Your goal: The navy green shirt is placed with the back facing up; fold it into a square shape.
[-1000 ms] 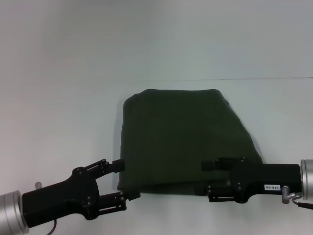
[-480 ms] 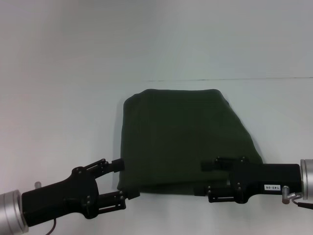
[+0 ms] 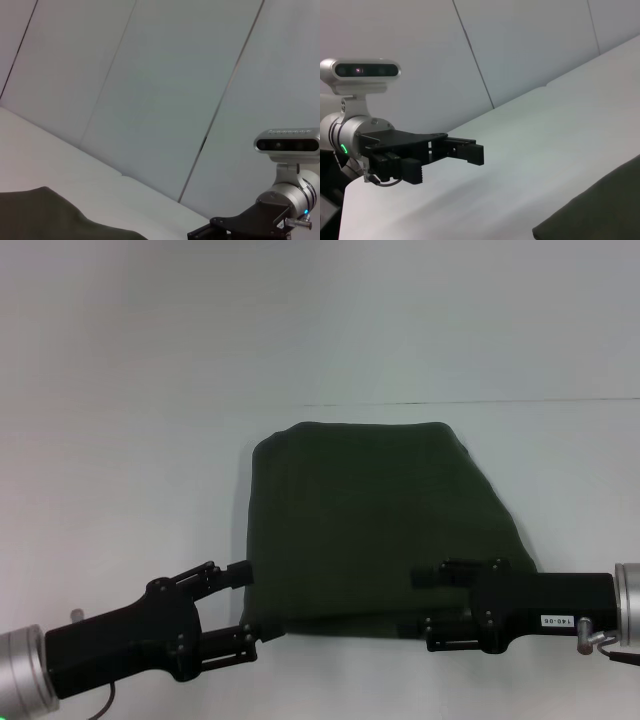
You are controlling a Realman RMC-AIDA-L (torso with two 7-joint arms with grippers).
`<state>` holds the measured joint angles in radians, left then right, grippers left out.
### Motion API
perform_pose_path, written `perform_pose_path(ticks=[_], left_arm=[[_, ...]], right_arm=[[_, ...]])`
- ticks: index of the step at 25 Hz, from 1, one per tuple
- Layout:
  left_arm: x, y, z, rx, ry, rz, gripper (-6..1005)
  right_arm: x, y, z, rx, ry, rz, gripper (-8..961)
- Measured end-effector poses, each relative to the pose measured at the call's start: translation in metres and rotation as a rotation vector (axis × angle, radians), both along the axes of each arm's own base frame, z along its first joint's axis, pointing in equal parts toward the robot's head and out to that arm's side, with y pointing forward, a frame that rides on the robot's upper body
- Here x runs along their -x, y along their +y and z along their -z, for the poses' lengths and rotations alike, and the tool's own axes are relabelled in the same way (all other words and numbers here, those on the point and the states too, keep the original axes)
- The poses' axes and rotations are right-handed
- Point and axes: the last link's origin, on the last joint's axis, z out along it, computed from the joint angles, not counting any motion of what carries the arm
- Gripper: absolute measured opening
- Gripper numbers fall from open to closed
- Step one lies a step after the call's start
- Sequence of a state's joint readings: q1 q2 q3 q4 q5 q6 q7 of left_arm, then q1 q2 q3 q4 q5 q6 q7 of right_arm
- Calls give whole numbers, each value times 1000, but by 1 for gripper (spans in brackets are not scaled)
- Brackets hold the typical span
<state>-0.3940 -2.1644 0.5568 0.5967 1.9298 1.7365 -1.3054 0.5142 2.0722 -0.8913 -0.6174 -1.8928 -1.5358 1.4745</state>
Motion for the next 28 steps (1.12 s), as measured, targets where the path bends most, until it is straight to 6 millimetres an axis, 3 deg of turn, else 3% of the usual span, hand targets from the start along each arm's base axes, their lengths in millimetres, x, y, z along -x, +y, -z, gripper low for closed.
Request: perform_pose_path(ticks=[28], left_arm=[[0,2,2,3,17,0,875]], right_arm=[[1,0,0,3,2,4,840]])
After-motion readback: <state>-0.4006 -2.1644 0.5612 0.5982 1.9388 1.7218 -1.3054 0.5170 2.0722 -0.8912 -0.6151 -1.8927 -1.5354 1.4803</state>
